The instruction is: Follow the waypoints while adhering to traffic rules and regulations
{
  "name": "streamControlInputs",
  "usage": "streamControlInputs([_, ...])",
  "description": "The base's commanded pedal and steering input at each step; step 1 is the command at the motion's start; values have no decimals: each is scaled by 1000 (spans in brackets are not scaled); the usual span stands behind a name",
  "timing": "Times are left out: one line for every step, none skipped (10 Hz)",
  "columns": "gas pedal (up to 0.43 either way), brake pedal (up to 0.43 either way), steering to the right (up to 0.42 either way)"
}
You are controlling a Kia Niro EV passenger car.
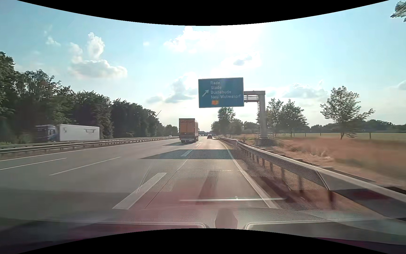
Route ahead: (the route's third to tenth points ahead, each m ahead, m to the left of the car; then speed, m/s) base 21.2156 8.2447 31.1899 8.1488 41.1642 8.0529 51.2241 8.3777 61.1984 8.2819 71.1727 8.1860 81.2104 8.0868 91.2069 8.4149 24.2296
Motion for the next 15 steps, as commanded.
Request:
streamControlInputs([169,0,-3])
streamControlInputs([169,0,-3])
streamControlInputs([169,0,-3])
streamControlInputs([169,0,-3])
streamControlInputs([169,0,-3])
streamControlInputs([169,0,-2])
streamControlInputs([169,0,-3])
streamControlInputs([169,0,-2])
streamControlInputs([169,0,-2])
streamControlInputs([177,0,-3])
streamControlInputs([177,0,-3])
streamControlInputs([177,0,-3])
streamControlInputs([177,0,-3])
streamControlInputs([177,0,-2])
streamControlInputs([177,0,-3])
